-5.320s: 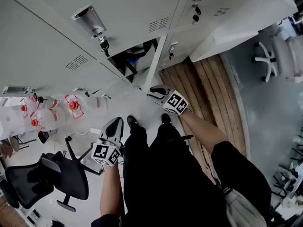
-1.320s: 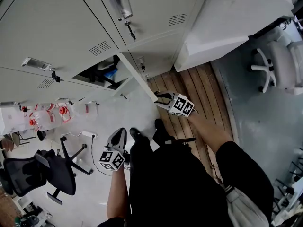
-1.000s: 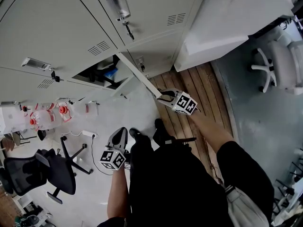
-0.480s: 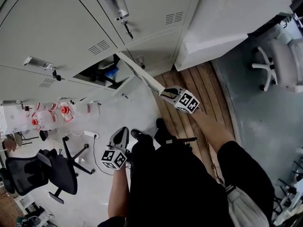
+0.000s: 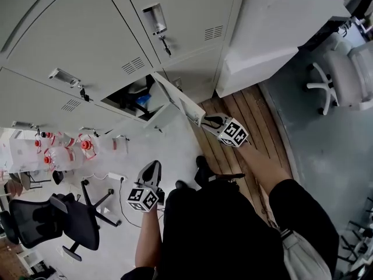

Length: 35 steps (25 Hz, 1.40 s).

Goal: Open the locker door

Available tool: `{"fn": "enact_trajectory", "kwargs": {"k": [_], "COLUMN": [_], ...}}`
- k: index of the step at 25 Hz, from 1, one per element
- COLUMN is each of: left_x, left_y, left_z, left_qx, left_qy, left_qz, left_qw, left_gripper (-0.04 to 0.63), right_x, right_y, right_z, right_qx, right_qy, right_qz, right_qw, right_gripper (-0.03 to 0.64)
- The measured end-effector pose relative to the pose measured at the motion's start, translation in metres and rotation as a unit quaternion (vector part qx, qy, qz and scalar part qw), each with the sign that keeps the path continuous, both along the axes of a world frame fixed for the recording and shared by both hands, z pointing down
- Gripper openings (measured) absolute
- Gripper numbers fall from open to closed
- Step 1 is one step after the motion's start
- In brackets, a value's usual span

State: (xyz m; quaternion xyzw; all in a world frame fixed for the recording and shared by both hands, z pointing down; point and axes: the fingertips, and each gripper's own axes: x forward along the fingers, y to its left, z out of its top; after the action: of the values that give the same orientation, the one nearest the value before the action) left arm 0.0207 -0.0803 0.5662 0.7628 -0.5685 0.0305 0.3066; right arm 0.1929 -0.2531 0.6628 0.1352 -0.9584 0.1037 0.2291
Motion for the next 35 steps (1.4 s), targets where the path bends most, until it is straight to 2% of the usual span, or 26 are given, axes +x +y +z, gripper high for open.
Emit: {"fn": "enact_trajectory", "kwargs": {"k": [8, 13, 17, 25, 30, 35], "left_x": [-0.022, -0.043, -0.053, -0.07, -0.068, -0.054], "left_y": [0.015, 0.05, 0.08, 0.136, 0.167, 0.188], "left_z": [-0.048, -0.083, -0.106, -0.168, -0.198, -0.229], "left_qx": [0.064, 0.099, 0.121, 0.174, 0.208, 0.234], "left_qy": [0.009, 0.004, 0.013, 0.003, 0.0, -0.019], "left_qz": [0.035, 0.048, 0.054, 0.077, 0.088, 0.099], "left_qw": [0.9973, 0.9939, 0.9911, 0.9816, 0.9742, 0.9671], "left_gripper": [0.015, 0.015, 0.015, 0.015, 0.015, 0.015], "right_x": [-0.001, -0.024, -0.046, -0.095, -0.11, -0.105], "right_y": [0.042, 0.091, 0.13, 0.229, 0.286, 0.319], "right_z": [-0.076, -0.142, -0.195, -0.297, -0.328, -0.356], "right_qx": [0.008, 0.017, 0.037, 0.083, 0.081, 0.08], "right_qy": [-0.041, -0.091, -0.128, -0.207, -0.229, -0.253], "right_qz": [0.069, 0.09, 0.096, 0.073, 0.043, 0.013], "right_qw": [0.997, 0.992, 0.986, 0.972, 0.969, 0.964], "right_gripper": [0.089, 0.081, 0.051, 0.014, 0.012, 0.012]}}
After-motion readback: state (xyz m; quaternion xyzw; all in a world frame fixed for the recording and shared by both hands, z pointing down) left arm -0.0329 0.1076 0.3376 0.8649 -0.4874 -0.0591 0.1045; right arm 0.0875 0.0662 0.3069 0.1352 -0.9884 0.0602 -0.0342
